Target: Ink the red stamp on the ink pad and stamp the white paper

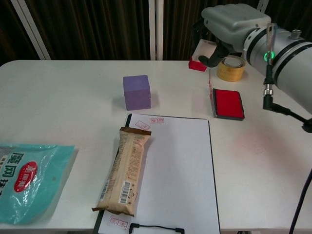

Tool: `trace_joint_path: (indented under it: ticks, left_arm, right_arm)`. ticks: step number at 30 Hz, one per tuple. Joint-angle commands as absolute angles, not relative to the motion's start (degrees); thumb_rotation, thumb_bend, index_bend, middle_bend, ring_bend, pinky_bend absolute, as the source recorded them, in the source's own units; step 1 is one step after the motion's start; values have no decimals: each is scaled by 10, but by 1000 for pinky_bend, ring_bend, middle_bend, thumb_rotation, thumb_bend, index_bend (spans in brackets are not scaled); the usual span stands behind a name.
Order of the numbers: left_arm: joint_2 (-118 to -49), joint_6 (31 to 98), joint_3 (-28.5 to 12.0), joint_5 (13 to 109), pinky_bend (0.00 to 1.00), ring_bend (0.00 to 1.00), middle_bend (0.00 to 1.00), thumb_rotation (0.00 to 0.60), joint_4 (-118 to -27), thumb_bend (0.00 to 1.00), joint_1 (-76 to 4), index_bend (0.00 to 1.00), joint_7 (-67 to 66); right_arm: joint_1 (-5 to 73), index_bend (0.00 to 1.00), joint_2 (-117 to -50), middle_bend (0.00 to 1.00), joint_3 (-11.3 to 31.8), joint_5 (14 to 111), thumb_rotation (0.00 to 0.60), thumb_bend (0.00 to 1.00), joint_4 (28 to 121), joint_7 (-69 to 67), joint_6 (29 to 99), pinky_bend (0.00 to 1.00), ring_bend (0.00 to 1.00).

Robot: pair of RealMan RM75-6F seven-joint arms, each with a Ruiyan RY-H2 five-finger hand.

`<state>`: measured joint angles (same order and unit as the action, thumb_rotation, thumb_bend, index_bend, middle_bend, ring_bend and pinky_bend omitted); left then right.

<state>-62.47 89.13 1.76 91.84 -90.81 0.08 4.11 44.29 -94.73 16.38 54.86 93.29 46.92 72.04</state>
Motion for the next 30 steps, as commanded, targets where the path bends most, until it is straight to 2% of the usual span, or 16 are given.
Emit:
trace_joint_path:
  ticks: [1, 8, 15, 23, 30]
  left_arm:
    - [-628, 887, 18, 918, 248, 122, 150, 600, -912, 0, -2, 149, 35]
    - [-638, 874, 17, 917, 248, 121, 150, 600, -915, 0, -10, 149, 23]
    - [-639, 875, 18, 918, 248, 122, 150, 600, -915, 0, -11, 149, 22]
    - [-637, 878, 19, 917, 248, 122, 150, 600, -913, 0, -9, 149, 25]
    - [-637, 878, 20, 917, 248, 122, 150, 600, -909, 0, -9, 150, 30]
  right_arm:
    - [382, 1000, -870, 921, 126, 590, 600, 543, 978, 405, 747, 979, 940]
    - [314, 1000, -806, 921, 58, 634, 600, 543, 967, 338, 754, 979, 940]
    - [281, 1000, -819, 921, 7, 650, 600, 544, 910, 314, 727, 979, 940]
    - [263, 1000, -860, 921, -20, 694, 600, 542, 860, 280, 704, 979, 940]
    - [254, 1000, -889, 916, -24, 727, 600, 538, 831, 280, 707, 979, 940]
